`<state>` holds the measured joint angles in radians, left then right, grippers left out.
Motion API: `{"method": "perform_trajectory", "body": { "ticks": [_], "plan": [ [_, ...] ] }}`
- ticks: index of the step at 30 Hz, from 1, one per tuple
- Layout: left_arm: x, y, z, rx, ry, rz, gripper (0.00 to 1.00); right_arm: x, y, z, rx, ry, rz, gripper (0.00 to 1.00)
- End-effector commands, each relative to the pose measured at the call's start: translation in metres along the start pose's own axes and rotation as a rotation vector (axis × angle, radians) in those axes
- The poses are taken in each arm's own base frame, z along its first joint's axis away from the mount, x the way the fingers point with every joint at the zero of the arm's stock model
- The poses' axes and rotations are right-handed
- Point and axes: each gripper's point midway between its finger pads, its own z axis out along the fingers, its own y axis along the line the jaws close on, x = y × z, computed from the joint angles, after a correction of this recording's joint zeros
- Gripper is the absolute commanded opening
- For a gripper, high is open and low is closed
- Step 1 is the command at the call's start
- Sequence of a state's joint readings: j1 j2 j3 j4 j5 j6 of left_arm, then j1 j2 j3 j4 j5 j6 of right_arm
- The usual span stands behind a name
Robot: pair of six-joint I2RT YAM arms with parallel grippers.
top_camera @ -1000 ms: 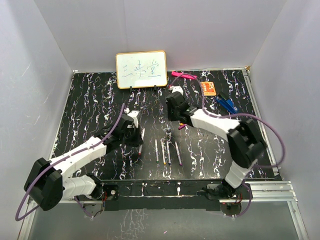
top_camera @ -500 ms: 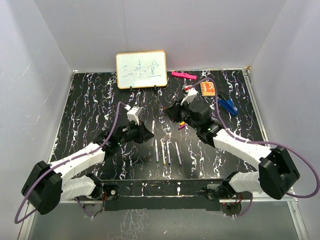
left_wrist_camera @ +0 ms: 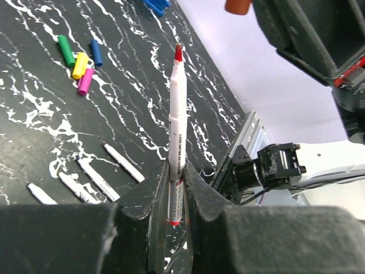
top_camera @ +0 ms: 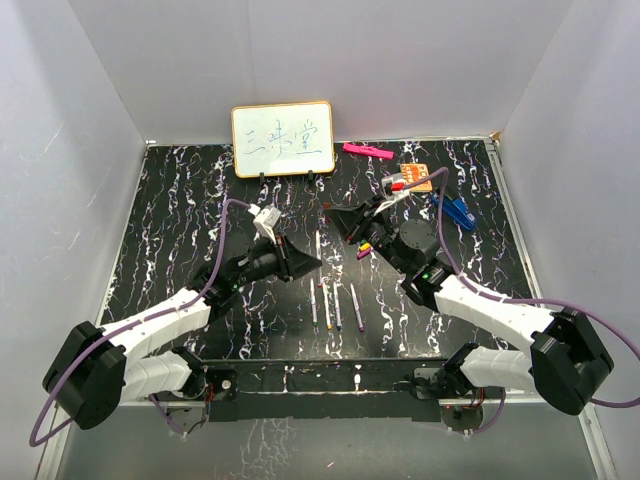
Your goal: Insert the pens into the pen caps
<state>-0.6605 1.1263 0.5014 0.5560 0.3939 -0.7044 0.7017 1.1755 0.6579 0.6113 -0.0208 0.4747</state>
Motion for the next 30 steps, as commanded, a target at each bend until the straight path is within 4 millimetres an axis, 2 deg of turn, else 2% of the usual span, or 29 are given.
{"method": "perform_trajectory", "body": {
  "ticks": [1, 13, 30],
  "plan": [
    [-0.015, -0.034, -0.001, 0.127, -0.031, 0.032, 0.0, -0.025, 0.016, 0.006, -0.048, -0.093, -0.006, 0.0],
    [-0.009, -0.045, -0.003, 0.183, -0.022, 0.096, 0.0, -0.02, 0.02, 0.008, -0.054, -0.084, -0.014, 0.0],
    [-0.012, -0.039, -0.004, 0.139, -0.045, 0.107, 0.0, -0.018, 0.022, 0.006, -0.049, -0.076, -0.022, 0.0]
  ]
}}
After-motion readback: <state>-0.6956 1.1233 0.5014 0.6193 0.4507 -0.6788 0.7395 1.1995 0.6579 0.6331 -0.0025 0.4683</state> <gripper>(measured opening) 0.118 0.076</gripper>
